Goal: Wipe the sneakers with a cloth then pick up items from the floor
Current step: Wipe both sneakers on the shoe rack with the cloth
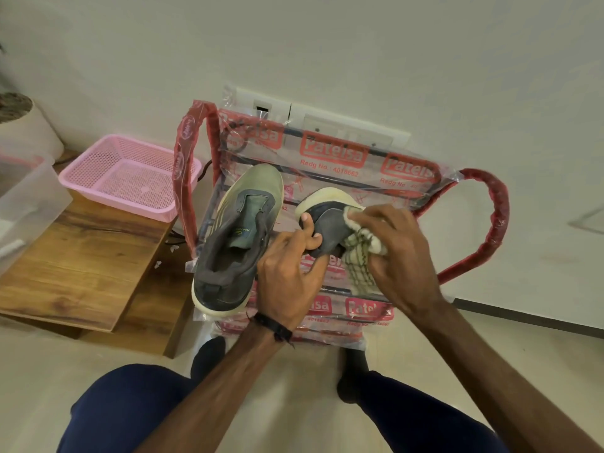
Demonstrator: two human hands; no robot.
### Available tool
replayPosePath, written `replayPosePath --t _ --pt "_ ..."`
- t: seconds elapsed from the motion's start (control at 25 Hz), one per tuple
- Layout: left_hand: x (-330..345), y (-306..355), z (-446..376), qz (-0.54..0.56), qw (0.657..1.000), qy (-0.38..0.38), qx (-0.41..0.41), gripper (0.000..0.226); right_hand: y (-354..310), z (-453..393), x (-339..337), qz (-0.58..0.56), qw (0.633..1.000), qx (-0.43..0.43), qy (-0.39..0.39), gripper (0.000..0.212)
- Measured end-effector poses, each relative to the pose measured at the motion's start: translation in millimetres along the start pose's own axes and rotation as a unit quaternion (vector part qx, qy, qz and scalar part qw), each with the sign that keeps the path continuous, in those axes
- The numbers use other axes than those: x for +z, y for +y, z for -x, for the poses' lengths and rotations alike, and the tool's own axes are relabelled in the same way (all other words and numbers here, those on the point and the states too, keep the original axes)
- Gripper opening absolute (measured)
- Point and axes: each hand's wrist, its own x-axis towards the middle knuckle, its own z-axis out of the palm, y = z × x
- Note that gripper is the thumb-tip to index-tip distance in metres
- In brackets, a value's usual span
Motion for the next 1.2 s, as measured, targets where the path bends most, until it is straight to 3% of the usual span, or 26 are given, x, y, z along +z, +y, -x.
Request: replayPosePath --t 0.08,0.2,0.32,0.48,0.6,0.64,0.76,0.8,0.92,0.96,1.08,1.12,1.2 --pt "0.9 -3.6 0.7 0.005 1.000 0.000 -0.015 0.031 -13.7 1.5 6.6 -0.001 1.000 0.016 0.007 0.049" --pt "-1.5 -4.5 0.5 -0.002 1.000 -0.013 -0.016 0.036 -16.2 7.7 8.4 0.015 0.997 -0.065 -0.033 0.052" --pt "1.6 -5.0 1.3 -0.006 1.000 -0.009 -0.013 0.032 -7.9 -4.9 7.4 -0.007 0.998 0.061 0.013 0.051" --pt "0.0 -8.6 3.0 -0.011 0.999 -0.033 -0.018 0.032 -22.9 10.6 10.8 0.028 0.996 -0.075 -0.050 0.051" --pt "0.5 -6.4 2.5 -0.006 0.999 -0.025 -0.023 0.031 -3.2 -6.9 7.2 0.006 0.998 0.069 -0.009 0.052" --pt "0.2 -7.6 2.3 -0.005 0.999 -0.025 -0.029 0.031 -9.9 -4.7 9.2 0.006 0.997 0.080 -0.010 0.052" --pt "-1.9 -10.1 4.6 -0.011 0.999 -0.034 -0.028 0.033 -28.6 20.6 12.1 0.021 0.997 -0.047 -0.052 0.054" --pt "-0.9 -8.5 5.0 -0.010 0.999 -0.037 -0.020 0.033 -18.2 18.2 9.5 0.023 0.997 -0.048 -0.060 0.056" --pt "3.5 -6.8 6.4 -0.012 0.999 -0.030 -0.016 0.032 -6.5 3.5 10.9 0.003 0.992 0.127 0.014 0.052" --pt "3.6 -7.3 6.7 -0.011 0.999 -0.031 -0.023 0.034 -16.9 5.2 14.6 0.001 0.991 0.133 0.017 0.051" --pt "0.9 -6.4 6.5 -0.006 0.999 -0.030 -0.034 0.033 -37.4 22.2 19.3 0.006 1.000 0.014 -0.017 0.056" --pt "1.0 -5.0 6.4 -0.006 0.999 -0.032 -0.028 0.034 -29.5 18.1 18.6 0.007 1.000 0.021 -0.013 0.058" --pt "3.4 -3.9 6.6 -0.010 0.999 -0.033 -0.024 0.035 -26.3 5.2 16.0 -0.001 0.993 0.115 0.016 0.057"
